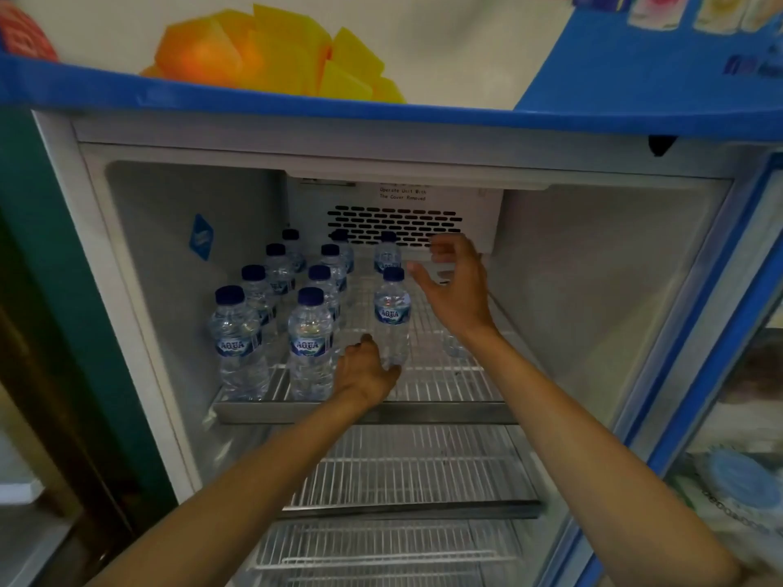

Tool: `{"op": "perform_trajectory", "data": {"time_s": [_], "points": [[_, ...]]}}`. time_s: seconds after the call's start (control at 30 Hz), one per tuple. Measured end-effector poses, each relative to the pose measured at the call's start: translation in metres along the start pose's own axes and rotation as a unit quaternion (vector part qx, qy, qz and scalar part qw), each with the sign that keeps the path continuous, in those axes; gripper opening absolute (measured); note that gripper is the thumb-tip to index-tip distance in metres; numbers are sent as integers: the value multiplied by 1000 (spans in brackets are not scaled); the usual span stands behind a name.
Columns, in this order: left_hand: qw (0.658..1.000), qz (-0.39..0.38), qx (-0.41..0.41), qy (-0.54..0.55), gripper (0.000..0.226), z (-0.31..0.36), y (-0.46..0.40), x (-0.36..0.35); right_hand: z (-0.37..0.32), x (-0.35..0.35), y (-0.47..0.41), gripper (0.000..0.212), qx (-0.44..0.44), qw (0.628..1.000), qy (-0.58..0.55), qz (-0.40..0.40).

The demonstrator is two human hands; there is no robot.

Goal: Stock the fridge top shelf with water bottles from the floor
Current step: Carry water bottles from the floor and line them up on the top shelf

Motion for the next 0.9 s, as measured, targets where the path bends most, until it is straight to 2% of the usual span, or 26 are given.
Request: {"op": "perform_trajectory", "data": {"time_s": [0.1,0.17,0.23,0.3,0.47,0.73,0.9], "points": [[998,-24,-48,-19,54,-3,8,7,4,-24,9,71,-53,989,10,-135],[997,-30,-65,-14,52,-4,11,11,13,-32,20,87,-104,974,26,-198],[997,-32,-76,-6,52,-4,14,13,28,-38,30,88,-155,956,41,-245],[996,-27,-81,4,50,-4,16,14,43,-40,39,76,-170,945,58,-274],[997,-6,-73,27,49,-4,17,12,57,-43,41,63,-163,954,62,-244],[996,20,-72,47,54,-11,15,7,82,-86,21,64,-174,966,92,-167],[994,44,-88,47,50,-11,15,7,96,-102,11,65,-176,966,100,-160]]}}
Point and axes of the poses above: each hand's wrist, its own y-axis away from the middle knuckle, its own x-axis out of the back of the hand, z = x × y, the point moved 5 cm from there along -y, towards the middle knuckle, and after that the axes turned 13 degrees about z, right-handed, at the moved point
